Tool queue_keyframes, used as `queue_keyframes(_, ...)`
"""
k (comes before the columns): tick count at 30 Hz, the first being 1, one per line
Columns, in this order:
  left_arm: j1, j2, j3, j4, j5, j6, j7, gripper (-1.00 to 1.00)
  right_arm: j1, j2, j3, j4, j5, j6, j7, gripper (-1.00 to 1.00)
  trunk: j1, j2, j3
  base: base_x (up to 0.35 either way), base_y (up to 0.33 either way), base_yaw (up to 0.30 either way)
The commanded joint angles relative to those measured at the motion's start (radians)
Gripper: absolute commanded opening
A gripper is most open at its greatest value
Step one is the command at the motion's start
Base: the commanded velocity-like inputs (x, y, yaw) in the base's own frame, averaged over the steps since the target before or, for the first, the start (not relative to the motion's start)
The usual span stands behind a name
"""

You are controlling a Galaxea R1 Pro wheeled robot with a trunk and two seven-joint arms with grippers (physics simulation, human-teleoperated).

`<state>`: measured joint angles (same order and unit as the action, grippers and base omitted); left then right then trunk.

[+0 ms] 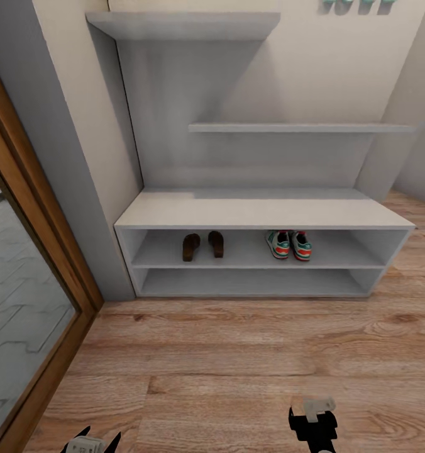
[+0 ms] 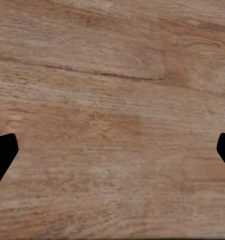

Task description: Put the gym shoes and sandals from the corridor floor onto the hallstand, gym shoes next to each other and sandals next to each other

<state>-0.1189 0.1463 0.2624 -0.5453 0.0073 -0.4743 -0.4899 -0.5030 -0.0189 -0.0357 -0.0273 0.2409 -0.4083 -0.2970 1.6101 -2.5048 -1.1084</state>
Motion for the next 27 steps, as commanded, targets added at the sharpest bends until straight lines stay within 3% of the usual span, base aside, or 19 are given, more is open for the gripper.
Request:
queue_keyframes(1, -0.001, -0.001, 0.005, 0.001, 0.001, -0.001, -0.009, 1.00, -0.001, 0.000, -0.004, 0.001, 0.010, -0.002, -0.005, 1.00, 0.000, 0.000, -0.001, 0.000, 0.000, 0.000)
queue_keyframes(23, -0.001, -0.009, 0.005, 0.045, 0.001, -0.003, 0.076, 1.00, 0.049, 0.015, -0.003, 0.002, 0.013, -0.012, -0.005, 1.00, -0.010, 0.005, 0.084, 0.000, 0.000, 0.000)
queue_keyframes(27, -0.001, -0.009, 0.005, 0.049, 0.001, -0.003, 0.079, 1.00, 0.054, 0.016, -0.003, 0.003, 0.014, -0.011, -0.005, 1.00, -0.026, 0.033, 0.097, 0.000, 0.000, 0.000)
